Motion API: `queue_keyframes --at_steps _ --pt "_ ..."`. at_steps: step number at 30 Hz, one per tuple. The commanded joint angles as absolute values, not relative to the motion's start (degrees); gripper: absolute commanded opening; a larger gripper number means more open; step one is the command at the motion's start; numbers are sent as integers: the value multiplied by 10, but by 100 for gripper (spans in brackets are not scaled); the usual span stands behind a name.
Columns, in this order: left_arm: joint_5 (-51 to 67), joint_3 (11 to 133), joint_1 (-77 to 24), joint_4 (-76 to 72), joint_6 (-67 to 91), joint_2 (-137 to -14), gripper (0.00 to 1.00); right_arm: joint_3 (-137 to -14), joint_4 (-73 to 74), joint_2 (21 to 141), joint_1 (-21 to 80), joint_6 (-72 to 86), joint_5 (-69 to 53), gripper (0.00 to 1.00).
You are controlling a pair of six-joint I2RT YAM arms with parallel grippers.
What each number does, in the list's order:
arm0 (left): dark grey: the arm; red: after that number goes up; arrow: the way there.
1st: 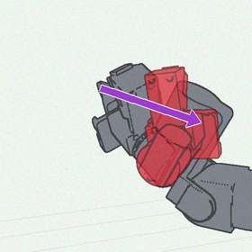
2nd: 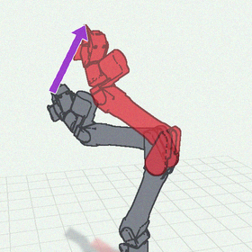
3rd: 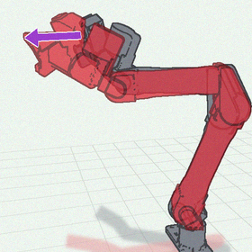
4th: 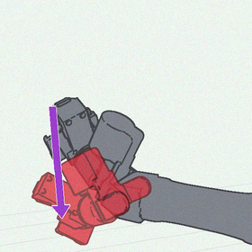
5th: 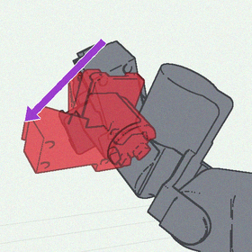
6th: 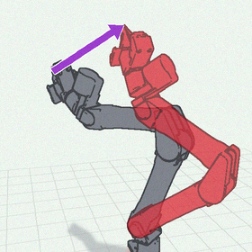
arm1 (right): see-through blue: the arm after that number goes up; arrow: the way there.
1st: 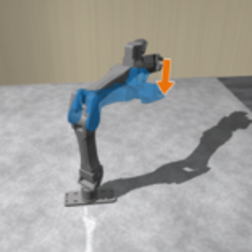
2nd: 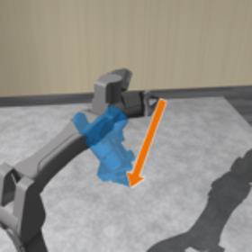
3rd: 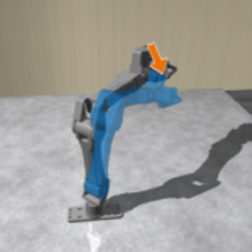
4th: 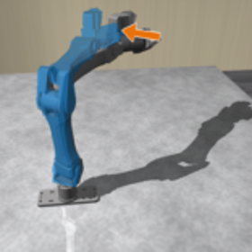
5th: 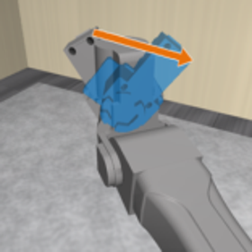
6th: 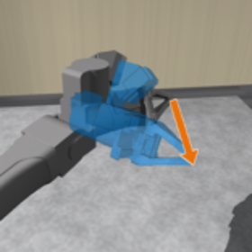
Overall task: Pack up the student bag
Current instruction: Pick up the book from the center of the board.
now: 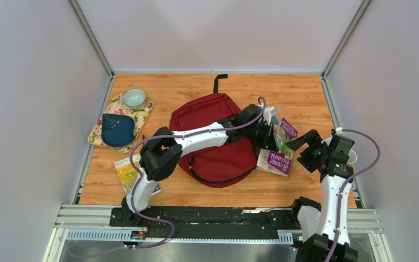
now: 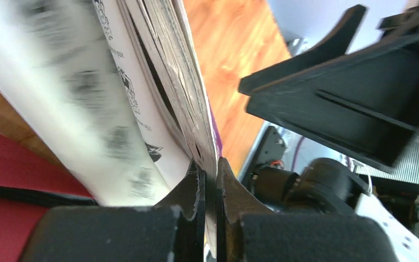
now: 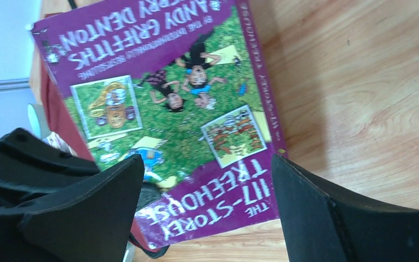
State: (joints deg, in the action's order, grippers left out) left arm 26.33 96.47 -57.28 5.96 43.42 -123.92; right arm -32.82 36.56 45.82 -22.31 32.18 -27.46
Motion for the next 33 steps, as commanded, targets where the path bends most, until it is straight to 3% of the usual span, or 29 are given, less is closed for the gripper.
queue_keyframes --at_steps 1,8,13,20,27,33 --pt "267 972 -570 4 393 -1119 0 -395 415 405 -221 347 -260 89" --pt "267 962 -568 -26 374 -1038 0 -430 425 400 -222 351 -292 90" --pt "265 909 -558 -44 371 -988 0 -379 291 395 -215 423 -456 89" --pt "258 851 -536 -18 374 -912 0 -359 158 403 -168 468 -546 89" --pt "288 631 -496 -121 475 -843 0 -293 160 406 -164 464 -548 89" --pt "308 536 -483 -180 504 -833 0 -246 165 419 -154 440 -553 89"
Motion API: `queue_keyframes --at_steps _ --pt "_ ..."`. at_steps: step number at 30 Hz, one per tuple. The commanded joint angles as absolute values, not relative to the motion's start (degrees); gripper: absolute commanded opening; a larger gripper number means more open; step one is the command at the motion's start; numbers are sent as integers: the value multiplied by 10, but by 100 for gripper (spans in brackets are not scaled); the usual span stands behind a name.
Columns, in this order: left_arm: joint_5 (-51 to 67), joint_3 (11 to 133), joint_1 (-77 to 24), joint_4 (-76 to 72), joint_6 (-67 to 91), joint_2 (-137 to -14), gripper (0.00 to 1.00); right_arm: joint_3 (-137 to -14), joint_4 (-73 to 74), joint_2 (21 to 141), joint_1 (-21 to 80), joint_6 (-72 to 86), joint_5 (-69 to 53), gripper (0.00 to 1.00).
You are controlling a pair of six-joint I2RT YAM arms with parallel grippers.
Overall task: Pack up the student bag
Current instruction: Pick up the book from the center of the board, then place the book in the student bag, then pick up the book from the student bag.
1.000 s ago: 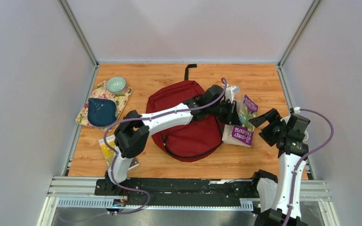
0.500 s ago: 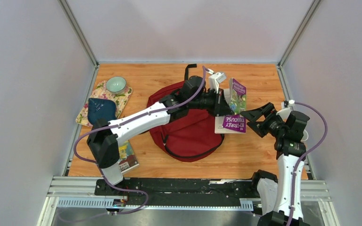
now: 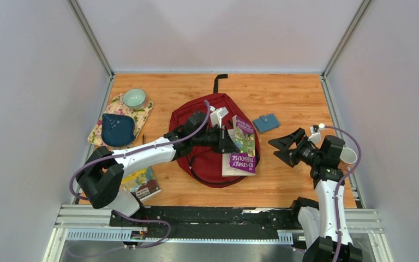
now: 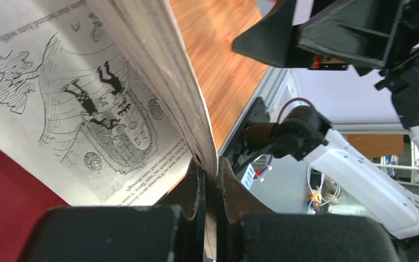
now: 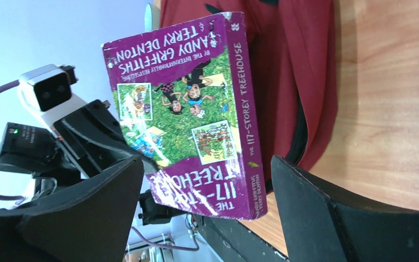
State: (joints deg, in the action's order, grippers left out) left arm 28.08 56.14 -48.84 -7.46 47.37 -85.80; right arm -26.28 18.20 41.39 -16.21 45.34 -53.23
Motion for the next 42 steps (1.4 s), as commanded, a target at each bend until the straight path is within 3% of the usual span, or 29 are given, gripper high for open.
queue_keyframes --at_steps 1,7,10,12,20,27,28,31,42 --pt "310 531 -483 -179 504 -838 0 -242 165 426 -149 436 -554 89" --pt "308 494 -472 -179 517 -854 0 -226 162 467 -106 418 -535 89" --pt "301 483 -467 -158 517 -857 11 -224 165 497 -76 410 -504 89" --pt "285 482 -466 -135 501 -857 24 -218 151 517 -63 414 -495 89" --pt "204 474 -465 -10 443 -836 46 -207 125 548 -17 424 -484 89" --pt "136 476 -465 72 409 -822 50 -203 120 542 36 443 -471 89" --pt "128 475 -465 76 408 -820 56 -203 119 537 39 446 -468 89" --pt "119 469 -464 78 404 -822 60 -195 97 537 50 463 -463 89" --pt "177 466 -464 44 417 -888 60 -191 48 595 119 487 -431 89"
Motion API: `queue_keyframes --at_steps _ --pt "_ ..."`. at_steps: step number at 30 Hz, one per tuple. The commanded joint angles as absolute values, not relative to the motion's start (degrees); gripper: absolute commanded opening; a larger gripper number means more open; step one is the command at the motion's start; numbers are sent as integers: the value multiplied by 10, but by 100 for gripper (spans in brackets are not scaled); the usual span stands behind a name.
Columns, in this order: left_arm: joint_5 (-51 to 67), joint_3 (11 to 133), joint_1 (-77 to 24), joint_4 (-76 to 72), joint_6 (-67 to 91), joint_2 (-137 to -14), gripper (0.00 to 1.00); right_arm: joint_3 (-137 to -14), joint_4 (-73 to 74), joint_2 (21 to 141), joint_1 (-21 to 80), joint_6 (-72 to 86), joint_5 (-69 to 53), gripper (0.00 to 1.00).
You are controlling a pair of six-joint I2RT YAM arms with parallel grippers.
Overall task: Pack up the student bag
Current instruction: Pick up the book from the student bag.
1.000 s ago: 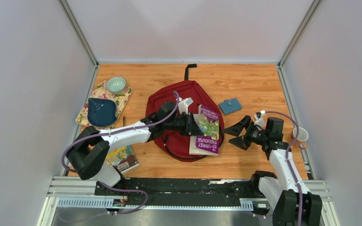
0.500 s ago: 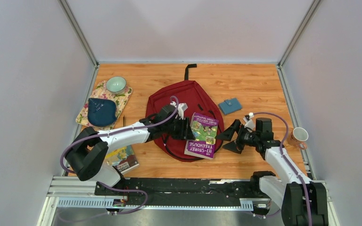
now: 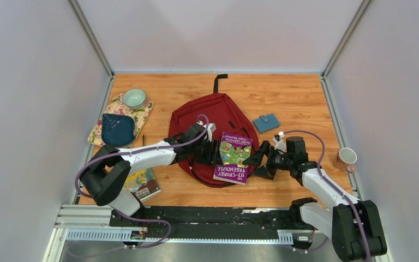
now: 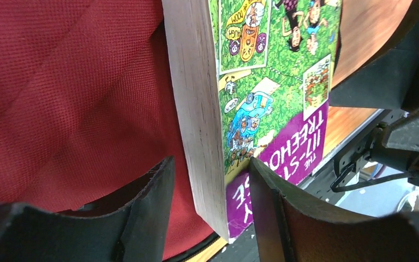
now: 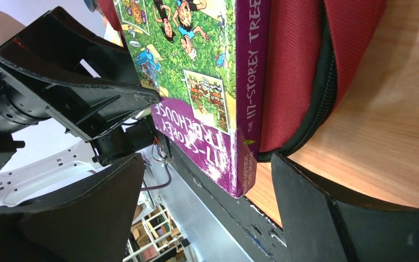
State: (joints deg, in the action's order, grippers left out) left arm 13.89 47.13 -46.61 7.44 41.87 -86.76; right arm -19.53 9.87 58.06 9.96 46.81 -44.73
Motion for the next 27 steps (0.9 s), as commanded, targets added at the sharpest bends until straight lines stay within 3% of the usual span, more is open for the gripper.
queue_keyframes --at_steps 1,18,27 --pt "188 465 -463 36 421 -894 60 -187 31 598 120 492 -431 89" --pt "285 461 -463 -54 457 -945 57 -185 -35 676 156 501 -420 79" --pt "353 442 -464 -162 504 -959 33 -191 -71 637 157 542 -438 59"
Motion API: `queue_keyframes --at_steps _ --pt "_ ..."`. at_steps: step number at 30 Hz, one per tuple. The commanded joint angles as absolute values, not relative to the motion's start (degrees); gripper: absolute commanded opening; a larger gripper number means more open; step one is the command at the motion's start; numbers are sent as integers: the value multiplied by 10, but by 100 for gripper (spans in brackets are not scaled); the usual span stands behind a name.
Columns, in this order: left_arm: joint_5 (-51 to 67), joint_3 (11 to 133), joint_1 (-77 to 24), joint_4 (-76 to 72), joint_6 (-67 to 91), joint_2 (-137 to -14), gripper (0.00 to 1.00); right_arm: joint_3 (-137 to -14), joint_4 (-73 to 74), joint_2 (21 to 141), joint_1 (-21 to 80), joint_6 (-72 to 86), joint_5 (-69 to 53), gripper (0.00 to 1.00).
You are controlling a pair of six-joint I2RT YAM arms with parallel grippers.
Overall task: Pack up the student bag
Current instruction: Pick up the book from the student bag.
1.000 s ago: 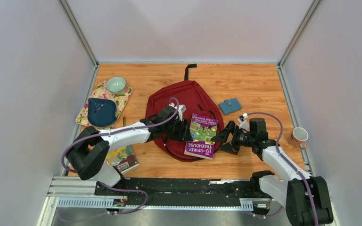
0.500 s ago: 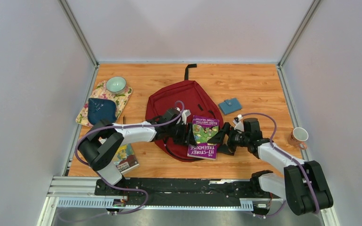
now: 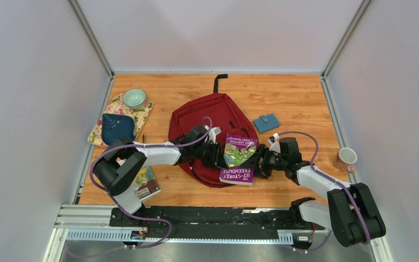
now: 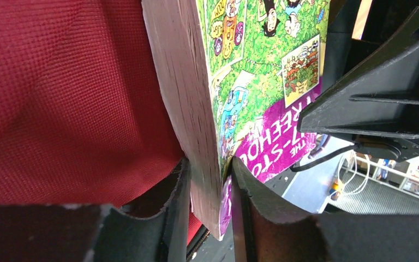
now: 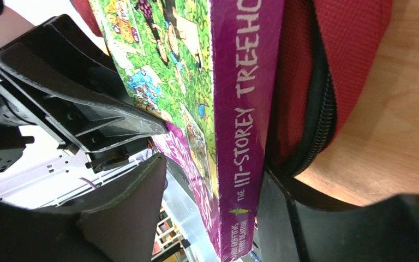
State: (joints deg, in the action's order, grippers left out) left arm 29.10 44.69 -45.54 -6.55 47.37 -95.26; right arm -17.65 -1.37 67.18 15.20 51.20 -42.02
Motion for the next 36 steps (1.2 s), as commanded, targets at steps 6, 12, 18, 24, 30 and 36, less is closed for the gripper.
queue_keyframes --at_steps 6,12,18,24,30,36 --pt "370 430 -465 -194 516 -952 30 -210 -26 571 158 538 -416 39" --pt "382 420 -465 -236 533 -934 30 -227 33 567 159 516 -401 37" --pt "399 408 -465 -295 569 -943 30 -218 5 588 163 529 -414 53" --pt "411 391 -466 -356 601 -949 30 -223 -18 592 177 539 -407 36" --pt "355 393 -465 -248 534 -899 51 -251 72 531 176 504 -359 0" --pt "238 383 -459 -158 491 -802 77 -264 71 469 175 506 -380 0"
